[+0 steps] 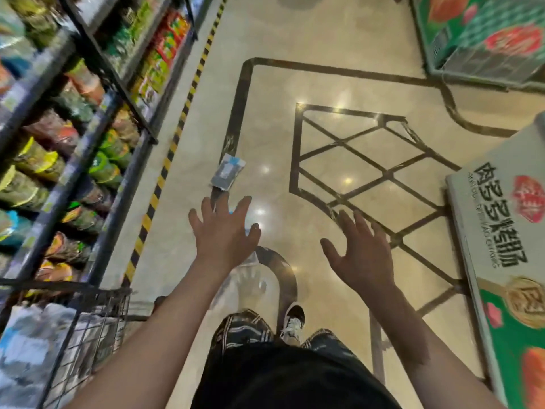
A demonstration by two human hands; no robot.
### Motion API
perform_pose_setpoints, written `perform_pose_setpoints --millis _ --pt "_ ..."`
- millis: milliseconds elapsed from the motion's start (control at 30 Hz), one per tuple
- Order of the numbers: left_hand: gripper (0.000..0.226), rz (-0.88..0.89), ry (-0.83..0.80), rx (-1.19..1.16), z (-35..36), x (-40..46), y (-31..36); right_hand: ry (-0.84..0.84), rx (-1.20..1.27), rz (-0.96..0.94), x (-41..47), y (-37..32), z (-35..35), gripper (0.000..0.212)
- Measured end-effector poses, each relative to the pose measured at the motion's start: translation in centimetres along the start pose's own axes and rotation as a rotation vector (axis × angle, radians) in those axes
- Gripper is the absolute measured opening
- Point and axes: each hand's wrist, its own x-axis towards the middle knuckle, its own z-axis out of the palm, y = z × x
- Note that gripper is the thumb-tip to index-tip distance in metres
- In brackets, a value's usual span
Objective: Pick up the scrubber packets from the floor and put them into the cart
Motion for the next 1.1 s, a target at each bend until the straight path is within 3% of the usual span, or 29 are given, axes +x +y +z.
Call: perform_pose_setpoints --millis 167,333,633,800,1100 --pt "0.063 -0.060 -0.010 -0.011 -0.3 4.9 3.0 -0.033 0.046 -0.099 8.6 1.9 -1.3 0.071" --pt "0.062 -0.190 -0.032 0.003 -0.3 11.3 2.2 -0.110 0.049 -0.231 18.4 -0.1 -1.7 0.082" --pt "0.057 -0.475 0.004 -0.122 1.8 29.3 -0.3 -0.198 -0.094 -0.494 40.9 -7.0 -0.3 0.078" --pt "0.057 -0.632 -0.057 -0.148 1.0 38.6 -1.8 -0.232 -0.084 -0.647 52.4 -12.4 0.5 0.075" --pt "0.060 -0.864 -0.080 -0.224 4.0 48.0 -4.1 -0.442 -0.158 -0.925 65.0 -19.6 7.9 0.075"
